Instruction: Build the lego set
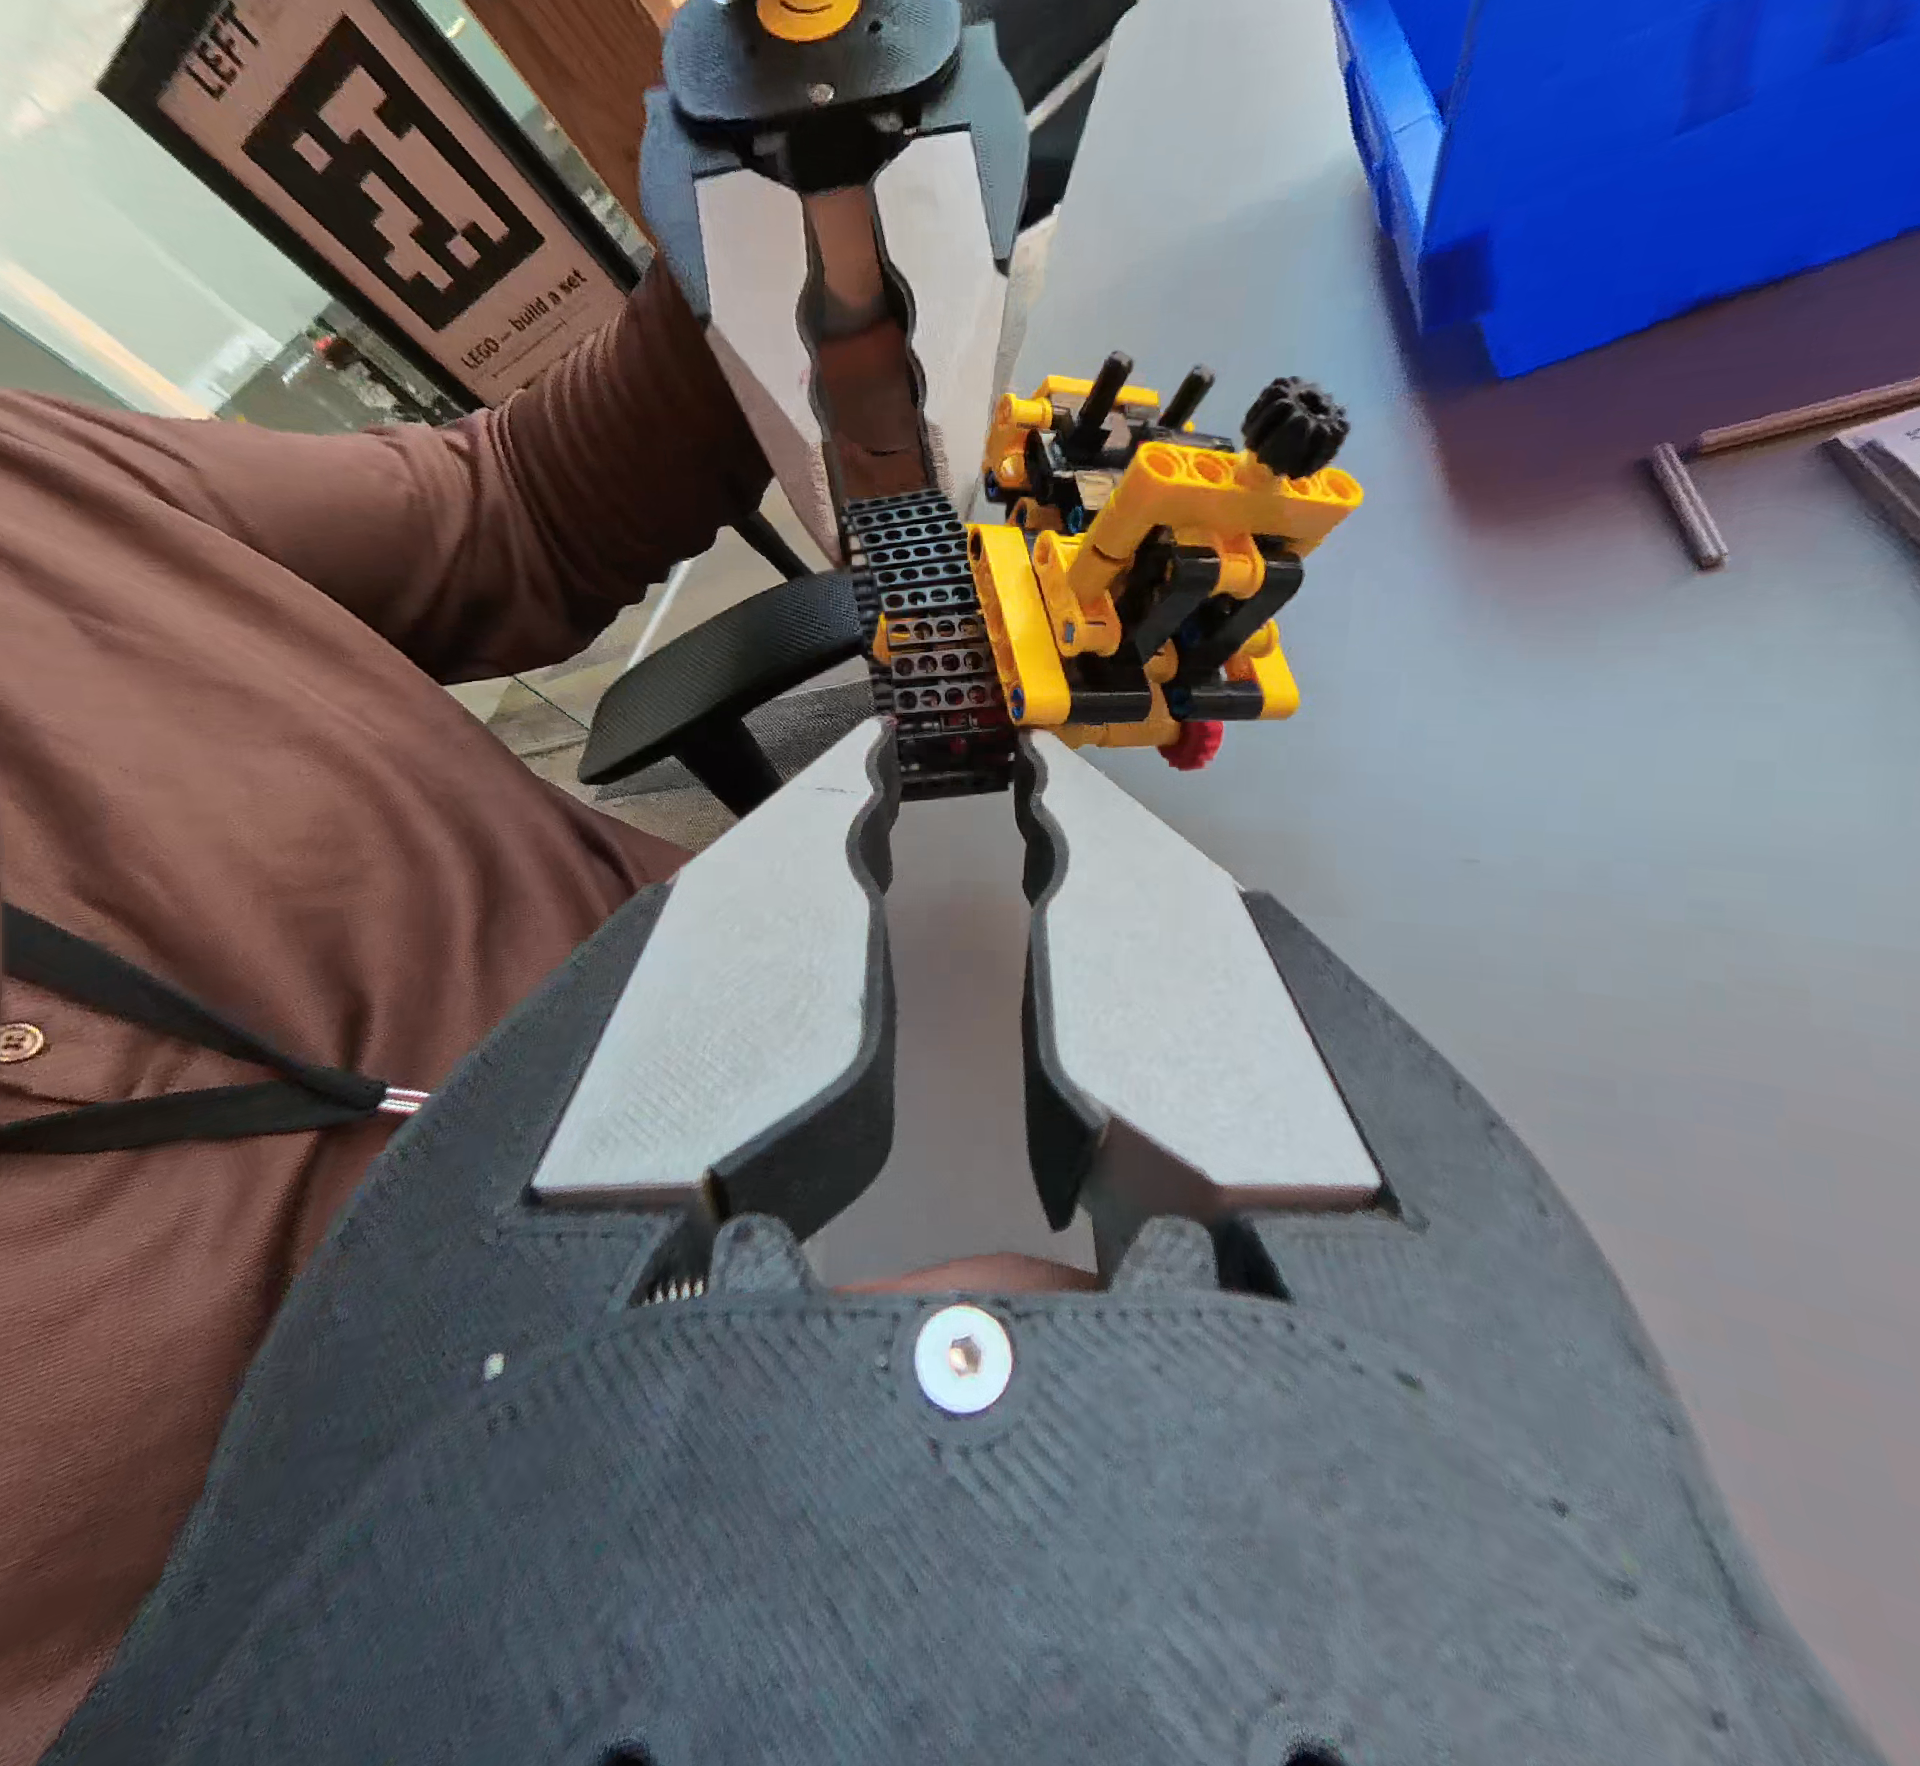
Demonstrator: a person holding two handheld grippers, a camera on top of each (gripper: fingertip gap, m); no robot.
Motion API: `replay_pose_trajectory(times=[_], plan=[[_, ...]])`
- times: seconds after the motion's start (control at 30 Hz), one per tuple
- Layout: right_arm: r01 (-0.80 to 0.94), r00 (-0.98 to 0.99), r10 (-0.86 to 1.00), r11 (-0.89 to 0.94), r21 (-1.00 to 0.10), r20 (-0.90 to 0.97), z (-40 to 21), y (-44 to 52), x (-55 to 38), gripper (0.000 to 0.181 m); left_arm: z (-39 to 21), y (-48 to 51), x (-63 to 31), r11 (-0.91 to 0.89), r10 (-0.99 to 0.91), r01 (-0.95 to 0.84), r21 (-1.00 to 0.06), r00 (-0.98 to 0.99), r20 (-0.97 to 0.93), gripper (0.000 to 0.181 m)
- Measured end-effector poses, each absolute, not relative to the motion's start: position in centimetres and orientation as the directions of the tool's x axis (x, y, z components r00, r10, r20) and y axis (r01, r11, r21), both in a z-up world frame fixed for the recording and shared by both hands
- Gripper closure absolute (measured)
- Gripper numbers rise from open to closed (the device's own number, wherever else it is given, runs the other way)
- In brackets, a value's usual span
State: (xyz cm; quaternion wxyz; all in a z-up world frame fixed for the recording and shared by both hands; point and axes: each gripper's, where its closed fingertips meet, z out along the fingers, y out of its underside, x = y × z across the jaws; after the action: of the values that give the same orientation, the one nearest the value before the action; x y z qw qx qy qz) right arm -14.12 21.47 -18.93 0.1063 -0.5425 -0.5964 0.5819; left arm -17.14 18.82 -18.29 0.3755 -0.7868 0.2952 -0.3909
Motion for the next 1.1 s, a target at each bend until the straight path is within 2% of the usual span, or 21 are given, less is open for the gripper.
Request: replay_pose_trajectory(times=[0.07, 0.1, 0.3, 0.4, 0.57, 0.83, 1.0, 1.1], plan=[[0.545, -0.377, 0.78, -0.249, -0.801, -0.499, -19.5, 21.6, -13.9, 0.163, -19.2, 18.7, -16.8, -0.55, -0.758, -0.196, -0.812, 0.525, 0.387, 0.163], [0.547, -0.383, 0.772, -0.252, -0.798, -0.506, -19.5, 21.4, -13.8, 0.163, -19.4, 18.8, -16.8, -0.556, -0.751, -0.187, -0.81, 0.529, 0.394, 0.175], [0.54, -0.384, 0.739, -0.307, -0.784, -0.553, -18.8, 21.5, -13.7, 0.163, -19.1, 18.9, -16.5, -0.567, -0.734, -0.094, -0.819, 0.508, 0.45, 0.175], [0.544, -0.369, 0.747, -0.308, -0.78, -0.552, -19.0, 21.5, -13.8, 0.163, -19.5, 18.2, -16.2, -0.587, -0.731, -0.094, -0.804, 0.489, 0.477, 0.16], [0.545, -0.361, 0.742, -0.324, -0.773, -0.565, -19.0, 21.5, -14.1, 0.163, -19.5, 17.7, -16.0, -0.6, -0.718, -0.04, -0.799, 0.468, 0.515, 0.153], [0.543, -0.336, 0.765, -0.32, -0.776, -0.55, -19.3, 22.0, -14.2, 0.163, -20.1, 18.6, -16.1, -0.634, -0.641, 0.057, -0.771, 0.518, 0.566, 0.158], [0.579, -0.299, 0.804, -0.275, -0.767, -0.514, -20.8, 22.0, -14.3, 0.163, -20.5, 19.3, -16.4, -0.634, -0.602, 0.12, -0.764, 0.543, 0.585, 0.177], [0.601, -0.284, 0.817, -0.256, -0.757, -0.501, -21.6, 22.0, -14.4, 0.164, -20.6, 19.5, -16.3, -0.644, -0.597, 0.123, -0.755, 0.538, 0.596, 0.178]])
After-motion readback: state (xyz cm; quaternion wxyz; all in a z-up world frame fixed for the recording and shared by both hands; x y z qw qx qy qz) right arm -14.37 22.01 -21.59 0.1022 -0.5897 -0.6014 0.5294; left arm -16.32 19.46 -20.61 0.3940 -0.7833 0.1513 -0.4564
